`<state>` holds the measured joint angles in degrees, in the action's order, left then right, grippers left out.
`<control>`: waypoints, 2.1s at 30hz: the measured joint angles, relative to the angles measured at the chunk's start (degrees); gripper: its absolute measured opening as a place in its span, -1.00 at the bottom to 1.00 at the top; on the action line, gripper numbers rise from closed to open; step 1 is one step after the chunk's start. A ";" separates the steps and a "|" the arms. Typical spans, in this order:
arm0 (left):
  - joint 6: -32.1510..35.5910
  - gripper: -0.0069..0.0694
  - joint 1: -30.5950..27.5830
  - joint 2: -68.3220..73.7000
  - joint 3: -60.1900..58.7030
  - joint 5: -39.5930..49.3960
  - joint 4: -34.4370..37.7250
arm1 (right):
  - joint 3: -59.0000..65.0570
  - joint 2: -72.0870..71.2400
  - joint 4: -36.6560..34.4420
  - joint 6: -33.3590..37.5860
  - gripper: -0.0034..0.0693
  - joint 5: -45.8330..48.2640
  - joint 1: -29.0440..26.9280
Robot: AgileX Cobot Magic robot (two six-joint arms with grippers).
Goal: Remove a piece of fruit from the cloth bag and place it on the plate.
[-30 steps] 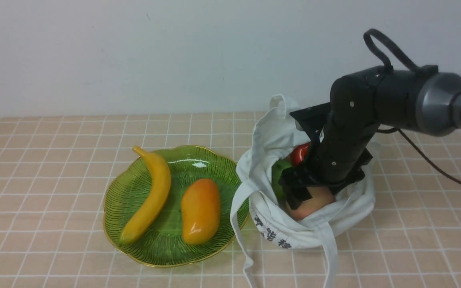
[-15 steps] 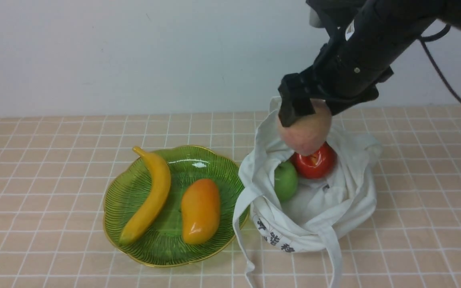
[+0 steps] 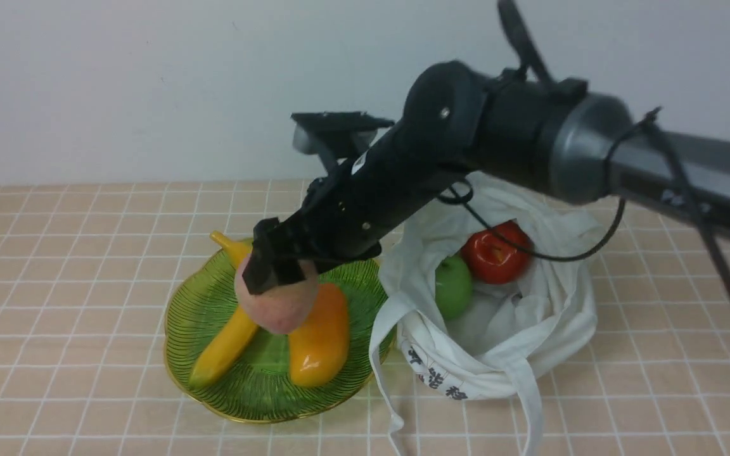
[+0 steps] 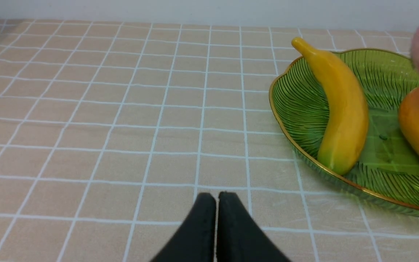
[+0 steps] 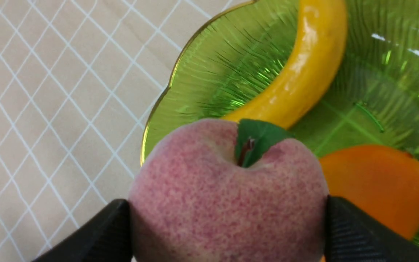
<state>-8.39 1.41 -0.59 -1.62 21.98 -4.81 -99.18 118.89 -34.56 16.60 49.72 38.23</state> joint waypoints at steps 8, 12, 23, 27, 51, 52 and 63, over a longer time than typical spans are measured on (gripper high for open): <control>0.00 -0.84 0.00 0.00 0.00 0.00 0.00 | -0.27 1.86 3.88 0.33 0.98 -2.49 0.27; 0.00 -0.84 0.00 0.00 0.00 0.00 0.00 | -1.66 1.86 7.45 0.19 0.99 -0.64 0.27; 0.00 -0.84 0.00 0.00 0.00 0.00 0.00 | -18.77 1.86 16.72 -1.42 0.96 18.17 0.27; 0.00 -0.84 -0.05 0.00 0.00 0.00 0.00 | -26.96 1.40 21.75 -4.50 0.70 21.40 0.37; 0.00 -0.84 -0.05 0.00 0.00 0.00 0.00 | 28.24 -63.84 45.58 -26.38 -0.94 15.69 0.37; 0.00 -0.84 -0.05 0.00 0.00 0.00 0.00 | 32.45 -66.38 45.86 -27.26 -0.94 12.05 0.37; 0.00 -0.84 -0.05 0.00 0.00 0.00 0.00 | 74.88 -95.95 46.02 -30.25 -0.94 -28.23 0.37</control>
<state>-8.39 1.37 -0.59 -1.62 21.98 -4.81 -24.30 22.94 11.45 -13.65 21.49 38.60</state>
